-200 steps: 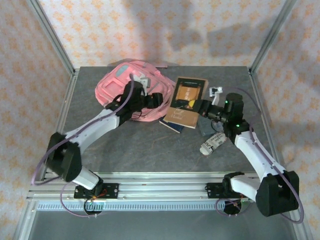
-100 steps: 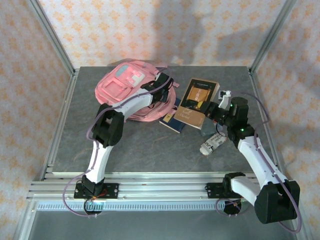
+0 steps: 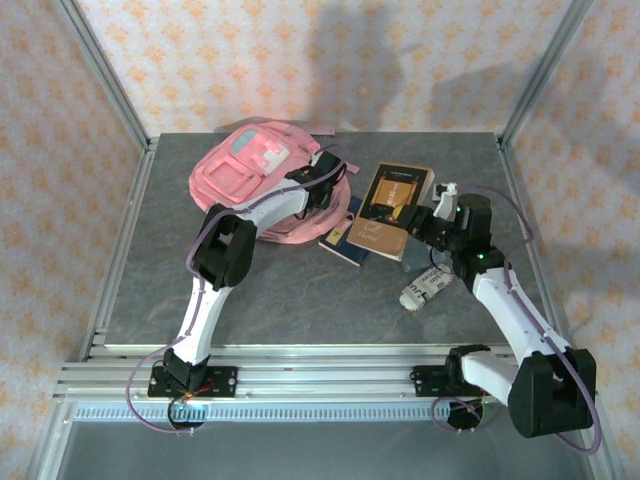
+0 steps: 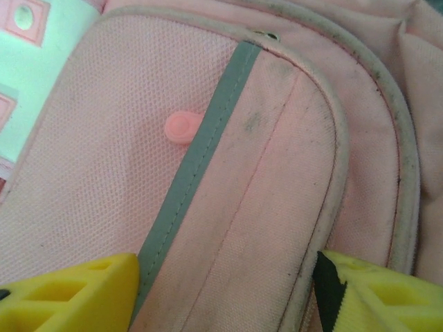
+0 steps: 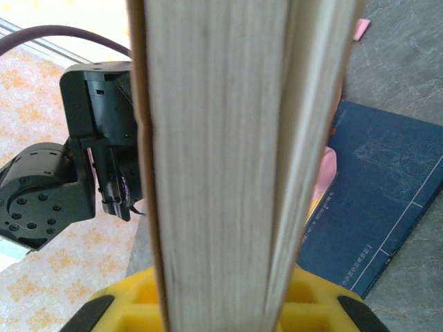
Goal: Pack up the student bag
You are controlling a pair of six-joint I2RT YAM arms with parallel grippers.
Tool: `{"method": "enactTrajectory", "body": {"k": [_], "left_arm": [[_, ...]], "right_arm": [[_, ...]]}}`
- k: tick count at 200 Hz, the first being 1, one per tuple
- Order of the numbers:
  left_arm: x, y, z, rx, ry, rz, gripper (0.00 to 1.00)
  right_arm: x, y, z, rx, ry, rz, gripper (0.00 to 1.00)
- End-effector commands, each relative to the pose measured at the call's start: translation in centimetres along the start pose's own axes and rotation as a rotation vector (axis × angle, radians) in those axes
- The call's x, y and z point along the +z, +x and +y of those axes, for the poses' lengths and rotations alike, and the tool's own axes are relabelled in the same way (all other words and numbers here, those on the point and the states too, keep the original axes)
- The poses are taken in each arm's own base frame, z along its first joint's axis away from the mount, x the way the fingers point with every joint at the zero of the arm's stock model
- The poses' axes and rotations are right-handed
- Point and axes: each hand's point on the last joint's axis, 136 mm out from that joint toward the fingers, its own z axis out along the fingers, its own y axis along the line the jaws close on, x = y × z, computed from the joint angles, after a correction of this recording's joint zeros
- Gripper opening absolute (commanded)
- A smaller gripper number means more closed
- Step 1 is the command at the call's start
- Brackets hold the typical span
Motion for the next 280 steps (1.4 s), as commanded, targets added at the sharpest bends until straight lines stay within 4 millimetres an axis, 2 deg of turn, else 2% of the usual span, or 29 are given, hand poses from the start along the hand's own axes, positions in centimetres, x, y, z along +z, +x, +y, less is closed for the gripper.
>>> {"method": "enactTrajectory", "body": {"k": [1, 29, 77, 110, 117, 122, 146, 164, 182, 208, 255, 264, 268, 280], "left_arm": [[0.1, 2.5, 0.5, 0.034, 0.013, 0.055, 0.72], [-1.6, 2.6, -0.4, -0.003, 0.116, 0.034, 0.73], [-2.6, 2.9, -1.4, -0.016, 0.193, 0.028, 0.74], [-1.1, 3.9, 1.1, 0.088, -0.054, 0.037, 0.69], [-0.7, 4.2, 1.6, 0.115, -0.111, 0.041, 0.65], [-0.4, 4.4, 1.9, 0.131, -0.142, 0.044, 0.58], [0.5, 5.1, 1.6, 0.180, -0.157, 0.061, 0.01], [0.3, 4.8, 1.4, 0.181, -0.137, 0.064, 0.00], [-1.6, 2.8, 1.7, 0.148, -0.114, 0.028, 0.00], [-5.9, -1.0, 4.2, 0.093, -0.143, -0.064, 0.00], [-13.4, -6.6, 9.7, -0.036, -0.166, -0.220, 0.00], [-14.1, -7.2, 10.2, -0.047, -0.172, -0.242, 0.00], [-15.5, -7.9, 10.9, -0.068, -0.168, -0.273, 0.00], [-17.3, -8.9, 11.7, -0.095, -0.159, -0.311, 0.00]], "right_arm": [[-0.6, -1.8, 2.4, -0.067, -0.085, -0.062, 0.00], [-0.6, -1.7, 2.3, -0.060, -0.084, -0.062, 0.00], [-0.4, -1.4, 1.7, -0.051, -0.075, -0.055, 0.00], [-0.5, -1.0, 1.6, -0.053, -0.075, -0.053, 0.00], [-0.6, -1.0, 1.6, -0.054, -0.075, -0.054, 0.00], [-0.6, -1.0, 1.6, -0.054, -0.075, -0.054, 0.00], [-0.5, -0.9, 1.6, -0.046, -0.081, -0.052, 0.00], [-0.4, -0.8, 1.5, -0.038, -0.083, -0.052, 0.00], [-0.1, -0.9, 1.1, -0.024, -0.074, -0.055, 0.00], [0.8, -0.6, 1.1, -0.003, -0.082, -0.038, 0.00], [3.2, -0.4, 3.9, 0.021, -0.166, -0.025, 0.00], [4.0, -0.4, 4.1, 0.041, -0.177, -0.021, 0.00], [4.2, -0.4, 4.3, 0.049, -0.186, -0.023, 0.00], [5.0, -0.7, 4.8, 0.076, -0.209, -0.036, 0.00]]}}
